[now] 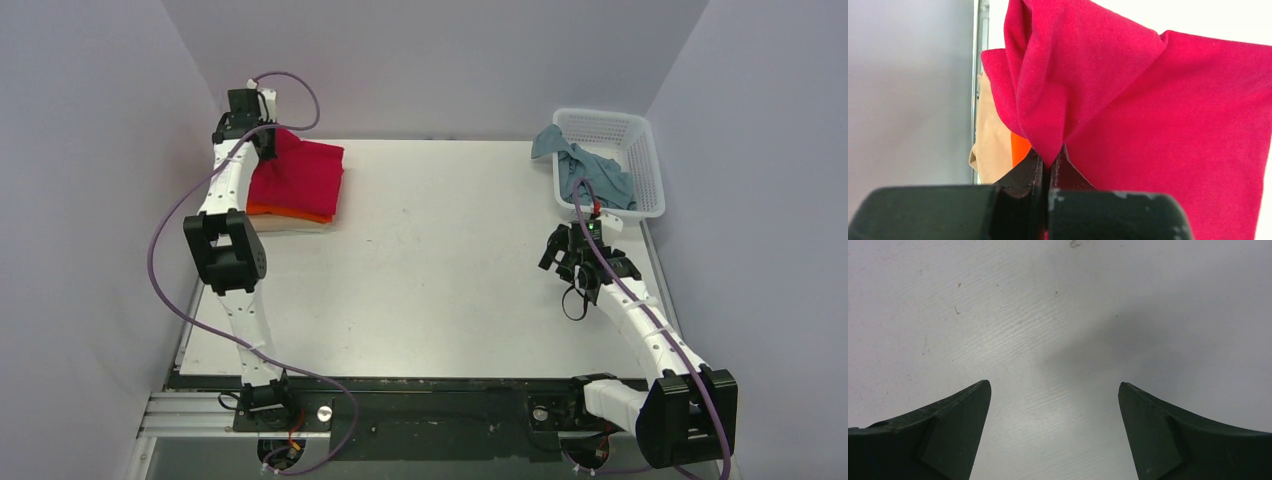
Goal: Fold and stack the t-shirts
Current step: Put the neatly folded tshirt into the corner of the board with the left arm
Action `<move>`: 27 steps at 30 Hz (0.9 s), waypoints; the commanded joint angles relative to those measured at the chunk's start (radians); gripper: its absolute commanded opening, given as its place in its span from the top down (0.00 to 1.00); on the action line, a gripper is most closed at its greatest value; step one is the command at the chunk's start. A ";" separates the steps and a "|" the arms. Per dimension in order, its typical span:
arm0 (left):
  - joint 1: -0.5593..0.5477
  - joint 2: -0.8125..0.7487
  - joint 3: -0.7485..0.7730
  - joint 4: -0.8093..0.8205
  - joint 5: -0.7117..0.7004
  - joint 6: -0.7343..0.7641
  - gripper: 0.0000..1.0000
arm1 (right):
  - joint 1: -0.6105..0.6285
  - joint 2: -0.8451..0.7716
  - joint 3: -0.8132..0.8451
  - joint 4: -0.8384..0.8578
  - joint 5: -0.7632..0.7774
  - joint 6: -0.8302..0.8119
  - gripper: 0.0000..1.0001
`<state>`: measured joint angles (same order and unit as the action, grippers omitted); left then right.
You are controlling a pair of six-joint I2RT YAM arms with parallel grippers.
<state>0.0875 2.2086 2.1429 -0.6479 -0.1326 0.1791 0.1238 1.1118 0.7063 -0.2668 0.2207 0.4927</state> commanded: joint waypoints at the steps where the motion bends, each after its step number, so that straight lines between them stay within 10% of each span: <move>1: 0.052 0.019 0.042 0.050 0.062 -0.037 1.00 | -0.006 0.020 0.043 -0.030 0.020 0.017 0.06; 8: 0.106 0.067 0.044 0.040 0.142 -0.074 1.00 | -0.006 0.034 0.064 -0.042 0.012 0.024 0.07; 12: 0.114 0.091 0.086 0.017 0.097 -0.121 0.23 | -0.006 0.043 0.078 -0.049 0.009 0.028 0.07; 20: 0.116 -0.012 0.243 -0.098 -0.262 -0.340 0.15 | -0.006 -0.034 0.094 -0.085 0.040 0.045 0.06; 27: 0.096 -0.313 0.029 -0.168 -0.138 -0.493 0.13 | -0.006 -0.172 0.079 -0.139 0.035 0.078 0.01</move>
<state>0.1978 2.1513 2.2856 -0.7795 -0.3145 -0.1871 0.1238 1.0214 0.7612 -0.3416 0.2272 0.5404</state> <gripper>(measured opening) 0.866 0.971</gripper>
